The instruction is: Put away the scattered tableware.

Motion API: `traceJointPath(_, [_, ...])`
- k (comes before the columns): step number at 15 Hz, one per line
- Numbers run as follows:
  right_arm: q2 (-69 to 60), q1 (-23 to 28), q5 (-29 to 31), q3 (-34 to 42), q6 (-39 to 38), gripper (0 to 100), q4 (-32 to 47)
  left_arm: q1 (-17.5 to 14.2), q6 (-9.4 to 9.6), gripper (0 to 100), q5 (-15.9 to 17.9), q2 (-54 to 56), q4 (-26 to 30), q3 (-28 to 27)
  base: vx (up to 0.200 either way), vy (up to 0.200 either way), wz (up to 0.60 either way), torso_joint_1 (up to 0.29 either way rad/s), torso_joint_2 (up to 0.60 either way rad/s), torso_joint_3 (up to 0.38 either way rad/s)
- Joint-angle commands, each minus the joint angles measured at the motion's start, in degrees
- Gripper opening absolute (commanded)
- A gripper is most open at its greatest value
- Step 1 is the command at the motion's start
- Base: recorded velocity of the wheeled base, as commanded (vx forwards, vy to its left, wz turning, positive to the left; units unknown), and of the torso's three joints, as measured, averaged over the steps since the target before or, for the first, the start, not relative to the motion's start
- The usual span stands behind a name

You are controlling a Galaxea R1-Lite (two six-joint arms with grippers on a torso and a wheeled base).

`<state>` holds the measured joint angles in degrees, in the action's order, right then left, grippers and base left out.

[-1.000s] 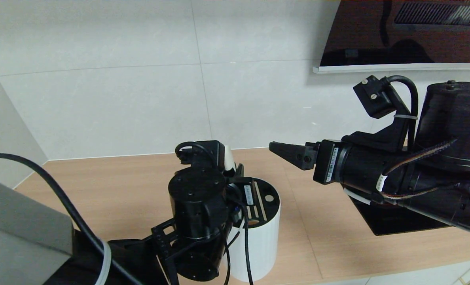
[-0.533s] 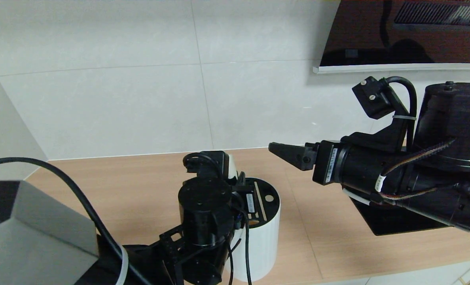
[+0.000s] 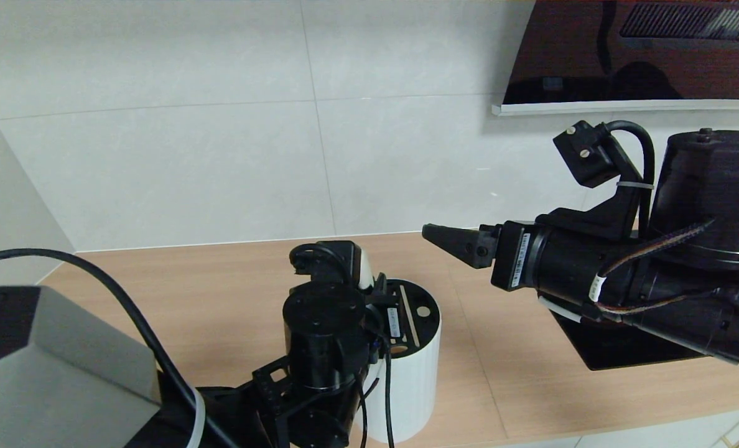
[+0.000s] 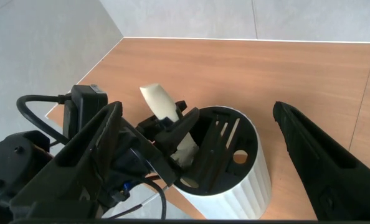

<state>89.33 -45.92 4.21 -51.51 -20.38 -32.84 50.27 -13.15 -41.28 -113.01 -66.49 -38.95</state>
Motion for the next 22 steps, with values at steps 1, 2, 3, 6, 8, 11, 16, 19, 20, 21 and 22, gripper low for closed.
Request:
traceJointPath(1, [0.1,0.0,0.0,0.0,0.0,100,0.0,0.0,-0.03,100,-0.1,0.0,0.0,0.1,0.000,0.000,0.00,0.000,0.00,0.000])
traceJointPath(2, [0.1,0.0,0.0,0.0,0.0,100,0.0,0.0,0.06,100,-0.1,0.2,0.0,0.0,0.000,0.000,0.00,0.000,0.00,0.000])
traceJointPath(3, [0.1,0.0,0.0,0.0,0.0,100,0.0,0.0,0.06,100,-0.1,0.2,0.0,0.1,0.000,0.000,0.00,0.000,0.00,0.000])
traceJointPath(6, [0.1,0.0,0.0,0.0,0.0,100,0.0,0.0,0.06,100,-0.1,0.5,0.0,0.0,0.000,0.000,0.00,0.000,0.00,0.000])
traceJointPath(8, [0.1,0.0,0.0,0.0,0.0,100,0.0,0.0,0.06,100,-0.1,0.5,0.0,0.1,0.000,0.000,0.00,0.000,0.00,0.000])
traceJointPath(11, [0.0,0.0,0.0,0.4,0.0,100,-0.1,0.0,0.23,100,0.0,3.6,0.2,0.2,0.000,0.000,0.00,0.000,0.00,0.000])
traceJointPath(16, [-1.4,4.3,0.6,3.7,4.0,100,-0.1,-0.1,1.11,100,2.5,20.1,9.5,0.9,0.000,0.000,0.00,0.000,0.00,0.000])
traceJointPath(19, [-8.5,8.0,4.9,8.0,7.6,100,-0.5,-9.6,1.64,100,10.5,38.8,21.3,4.8,0.000,0.000,0.00,0.000,0.00,0.000])
traceJointPath(20, [-9.7,10.2,7.0,8.9,7.6,100,-0.6,-10.5,1.82,100,12.6,43.6,24.5,6.1,0.000,0.000,0.00,0.000,0.00,0.000])
traceJointPath(21, [-11.6,11.5,8.4,9.8,7.3,100,-0.7,-11.3,2.08,100,13.7,47.6,27.3,7.7,0.000,0.000,0.00,0.000,0.00,0.000])
traceJointPath(22, [-15.8,13.1,9.0,12.1,7.2,100,-0.7,-13.2,2.69,100,15.0,53.6,32.4,8.9,0.000,0.000,0.00,0.000,0.00,0.000])
